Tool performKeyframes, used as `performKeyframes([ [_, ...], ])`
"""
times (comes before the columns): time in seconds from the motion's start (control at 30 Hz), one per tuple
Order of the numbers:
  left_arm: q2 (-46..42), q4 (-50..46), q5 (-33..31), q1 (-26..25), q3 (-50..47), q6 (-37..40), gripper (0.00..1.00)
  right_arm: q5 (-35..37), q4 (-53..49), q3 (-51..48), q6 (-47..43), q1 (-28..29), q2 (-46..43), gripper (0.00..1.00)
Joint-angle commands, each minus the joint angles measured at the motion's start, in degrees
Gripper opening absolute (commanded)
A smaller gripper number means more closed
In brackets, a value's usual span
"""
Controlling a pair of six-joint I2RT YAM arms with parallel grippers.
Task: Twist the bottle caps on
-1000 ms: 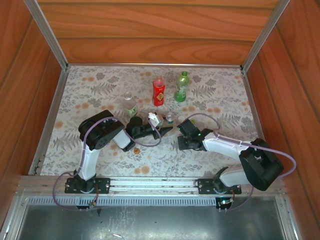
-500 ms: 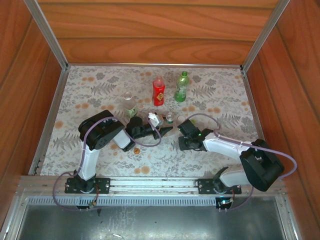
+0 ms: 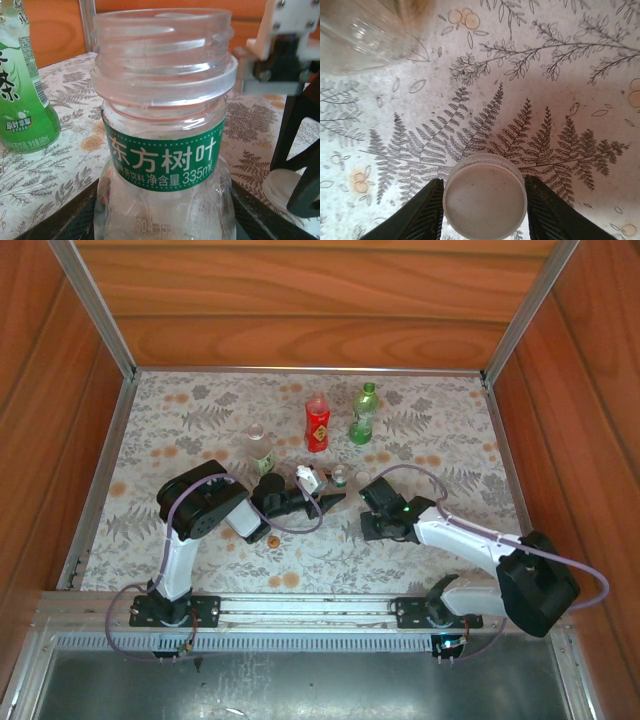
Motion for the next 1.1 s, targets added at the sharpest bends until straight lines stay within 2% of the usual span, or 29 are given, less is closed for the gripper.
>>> performKeyframes([
  [0.0, -0.34, -0.3, 1.08, 0.17, -0.99, 0.53, 0.56, 0.17, -6.04, 2.88, -1.13, 0.39, -2.23, 0.46],
  [0.37, -0.31, -0.33, 0.56, 0.05, -1.25, 0.88, 0.56, -1.33, -16.33, 16.57, -6.28, 0.62, -2.75, 0.46],
  [0.63, 0.02, -0.33, 0.45, -0.04, -0.99, 1.01, 0.56, -1.94, -18.97, 24.91, -10.51, 0.75, -1.64, 0.46],
  [1.07, 0.42, -0.32, 0.81, -0.1, -0.57, 1.33, 0.56, -4.78, -17.98, 37.21, -17.04, 0.75, 8.44, 0.46],
])
